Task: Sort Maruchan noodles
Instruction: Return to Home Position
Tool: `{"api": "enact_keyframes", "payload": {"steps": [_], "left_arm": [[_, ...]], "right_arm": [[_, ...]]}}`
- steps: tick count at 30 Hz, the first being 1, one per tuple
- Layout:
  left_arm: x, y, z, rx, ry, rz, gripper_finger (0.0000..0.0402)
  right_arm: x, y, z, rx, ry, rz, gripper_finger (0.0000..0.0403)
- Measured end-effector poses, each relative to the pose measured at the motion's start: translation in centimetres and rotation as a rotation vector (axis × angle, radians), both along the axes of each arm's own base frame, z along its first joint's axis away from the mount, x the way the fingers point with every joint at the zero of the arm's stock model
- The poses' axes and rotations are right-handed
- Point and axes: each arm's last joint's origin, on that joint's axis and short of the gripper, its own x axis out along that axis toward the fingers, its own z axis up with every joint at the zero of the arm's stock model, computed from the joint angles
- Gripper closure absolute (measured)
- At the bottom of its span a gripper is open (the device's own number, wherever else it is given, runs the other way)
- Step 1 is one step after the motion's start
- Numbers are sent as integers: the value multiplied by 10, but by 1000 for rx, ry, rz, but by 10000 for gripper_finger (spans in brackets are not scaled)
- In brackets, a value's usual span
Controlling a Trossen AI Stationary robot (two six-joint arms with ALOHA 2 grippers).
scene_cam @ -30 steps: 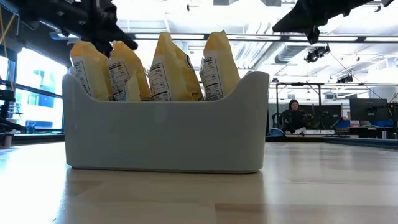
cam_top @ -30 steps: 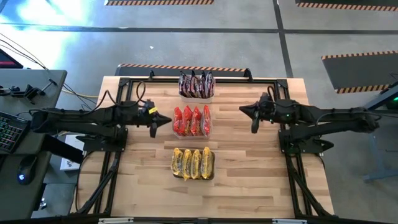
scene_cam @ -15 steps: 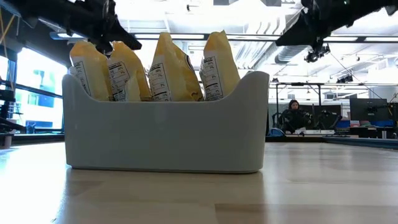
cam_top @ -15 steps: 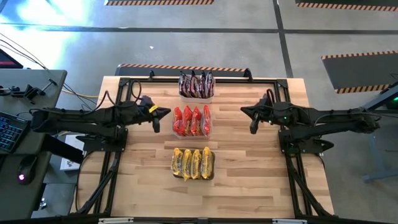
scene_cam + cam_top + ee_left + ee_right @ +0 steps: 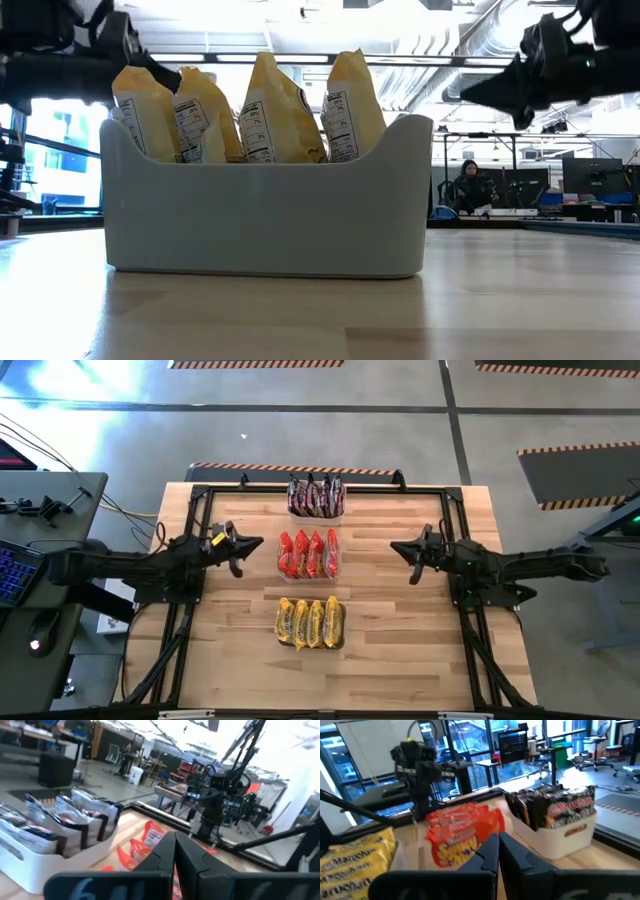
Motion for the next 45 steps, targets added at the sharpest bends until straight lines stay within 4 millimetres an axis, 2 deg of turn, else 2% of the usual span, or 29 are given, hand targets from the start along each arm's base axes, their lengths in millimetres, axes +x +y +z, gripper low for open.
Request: {"api": "enact_keyframes", "payload": {"steps": [3,10,19,25,37,40,45], "left_arm": [[-4,3,1,49,6,-3,402],[-16,7,7,75,-30,-60,402],[-42,8,4,51,-30,84,402],[-43,10,2,58,-14,150,402],[-42,12,-9,-53,55,193,402],[-42,12,-9,-70,50,183,402],[-42,12,-9,-71,50,182,402]], "right_arm": [[-4,-2,-9,-3,9,-18,402],[-13,-3,-11,-33,-65,-12,402],[-29,-3,-7,-86,-94,-80,402],[-42,-4,2,-142,-190,-152,402],[-41,-6,-7,-148,-93,-144,402],[-40,-6,-15,-77,-32,-131,402],[-38,-5,-17,-47,-5,-97,402]]}}
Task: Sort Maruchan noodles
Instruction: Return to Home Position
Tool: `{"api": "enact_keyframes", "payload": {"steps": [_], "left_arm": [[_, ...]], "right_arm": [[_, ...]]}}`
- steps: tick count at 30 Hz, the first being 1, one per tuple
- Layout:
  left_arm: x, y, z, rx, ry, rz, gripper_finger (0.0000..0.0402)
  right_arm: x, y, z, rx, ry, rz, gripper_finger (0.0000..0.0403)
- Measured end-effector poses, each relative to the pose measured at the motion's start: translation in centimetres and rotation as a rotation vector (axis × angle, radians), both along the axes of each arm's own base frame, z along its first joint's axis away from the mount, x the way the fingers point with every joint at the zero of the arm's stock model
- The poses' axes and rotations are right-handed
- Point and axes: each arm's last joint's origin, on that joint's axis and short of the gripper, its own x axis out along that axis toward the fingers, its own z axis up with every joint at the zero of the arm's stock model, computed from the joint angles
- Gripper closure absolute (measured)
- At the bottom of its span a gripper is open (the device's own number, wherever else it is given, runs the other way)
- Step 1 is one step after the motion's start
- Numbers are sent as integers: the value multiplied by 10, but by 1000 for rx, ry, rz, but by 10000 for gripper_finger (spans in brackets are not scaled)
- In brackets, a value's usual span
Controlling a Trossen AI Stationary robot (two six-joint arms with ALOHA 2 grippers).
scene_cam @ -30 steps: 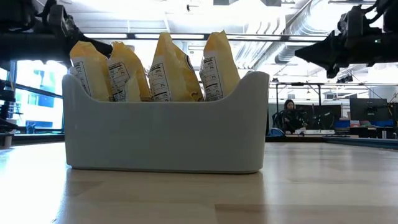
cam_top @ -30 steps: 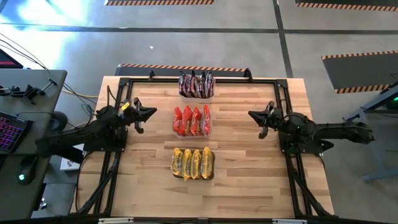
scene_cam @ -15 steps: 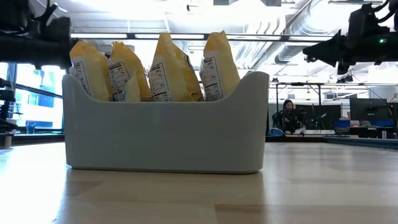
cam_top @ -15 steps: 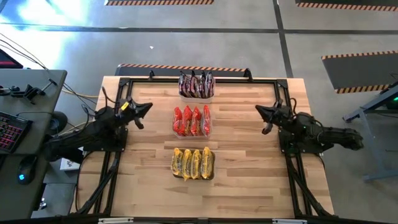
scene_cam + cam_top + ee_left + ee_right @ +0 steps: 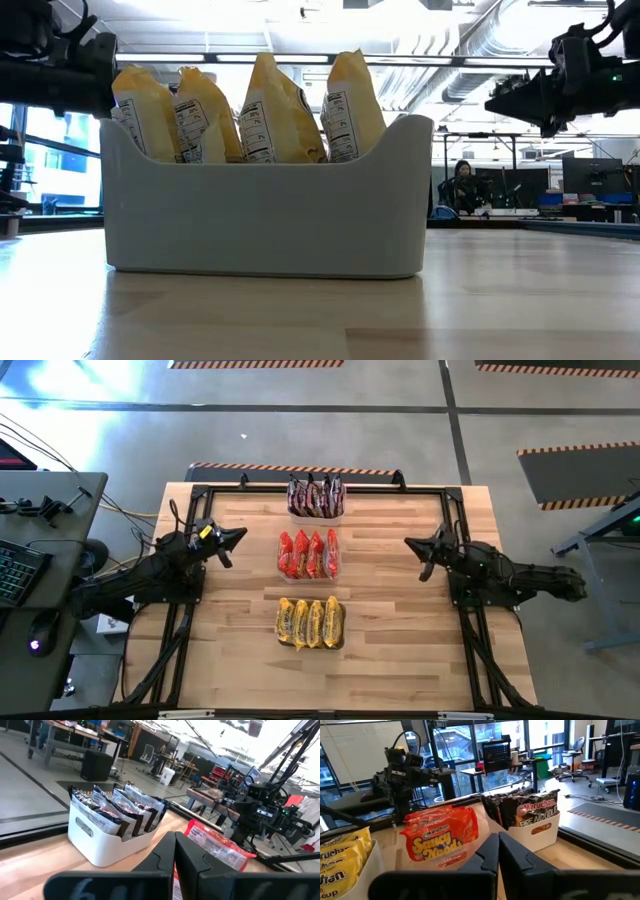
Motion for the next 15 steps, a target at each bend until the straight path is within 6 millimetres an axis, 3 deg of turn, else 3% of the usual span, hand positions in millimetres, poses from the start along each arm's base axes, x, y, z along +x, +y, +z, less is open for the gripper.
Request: {"api": "enact_keyframes", "payload": {"steps": [15], "left_arm": [[0,0,0,-1,1,-1,402]], "right_arm": [[0,0,0,1,9,2,402]]}}
